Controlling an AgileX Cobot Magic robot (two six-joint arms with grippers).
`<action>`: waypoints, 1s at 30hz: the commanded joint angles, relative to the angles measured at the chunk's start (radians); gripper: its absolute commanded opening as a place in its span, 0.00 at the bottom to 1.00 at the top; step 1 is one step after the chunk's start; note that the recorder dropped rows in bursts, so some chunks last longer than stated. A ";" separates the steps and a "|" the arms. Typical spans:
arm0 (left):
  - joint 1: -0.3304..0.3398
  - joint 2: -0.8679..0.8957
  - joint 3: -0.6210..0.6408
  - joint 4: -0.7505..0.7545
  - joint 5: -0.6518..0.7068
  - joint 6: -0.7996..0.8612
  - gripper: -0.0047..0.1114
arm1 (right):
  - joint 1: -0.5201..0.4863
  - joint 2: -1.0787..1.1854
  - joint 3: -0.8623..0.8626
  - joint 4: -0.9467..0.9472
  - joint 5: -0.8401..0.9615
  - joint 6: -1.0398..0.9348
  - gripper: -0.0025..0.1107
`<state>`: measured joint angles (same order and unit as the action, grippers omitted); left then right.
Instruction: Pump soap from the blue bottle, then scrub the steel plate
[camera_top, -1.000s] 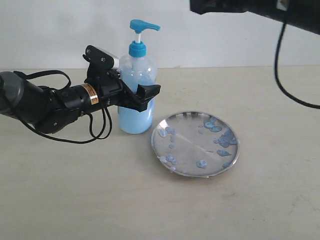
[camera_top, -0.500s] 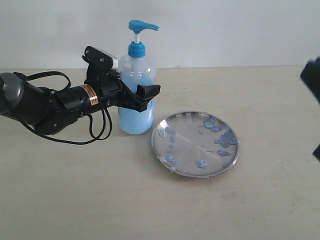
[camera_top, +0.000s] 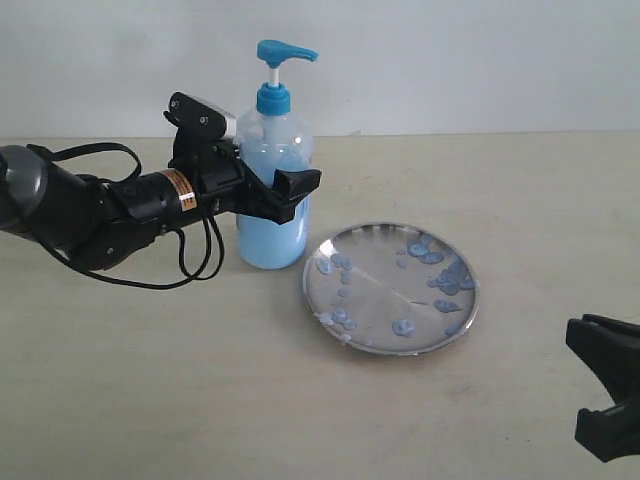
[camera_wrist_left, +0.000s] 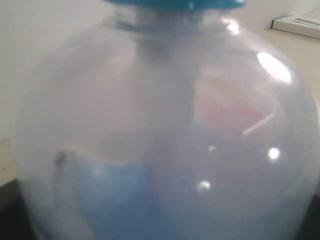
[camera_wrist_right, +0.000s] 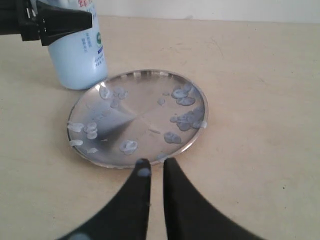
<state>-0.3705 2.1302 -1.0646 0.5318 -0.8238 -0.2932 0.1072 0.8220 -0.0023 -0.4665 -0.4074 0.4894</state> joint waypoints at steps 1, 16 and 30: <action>0.000 -0.014 -0.004 -0.008 -0.063 -0.007 0.39 | -0.005 0.016 0.002 -0.001 -0.005 0.006 0.02; 0.000 -0.043 -0.004 0.009 -0.018 0.084 0.99 | -0.005 0.016 0.002 0.001 -0.004 0.006 0.02; 0.000 -0.429 -0.004 0.037 0.474 0.114 0.99 | -0.005 0.016 0.002 0.001 0.018 0.006 0.02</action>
<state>-0.3705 1.7855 -1.0646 0.5655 -0.4894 -0.1787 0.1072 0.8380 0.0001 -0.4665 -0.4074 0.4982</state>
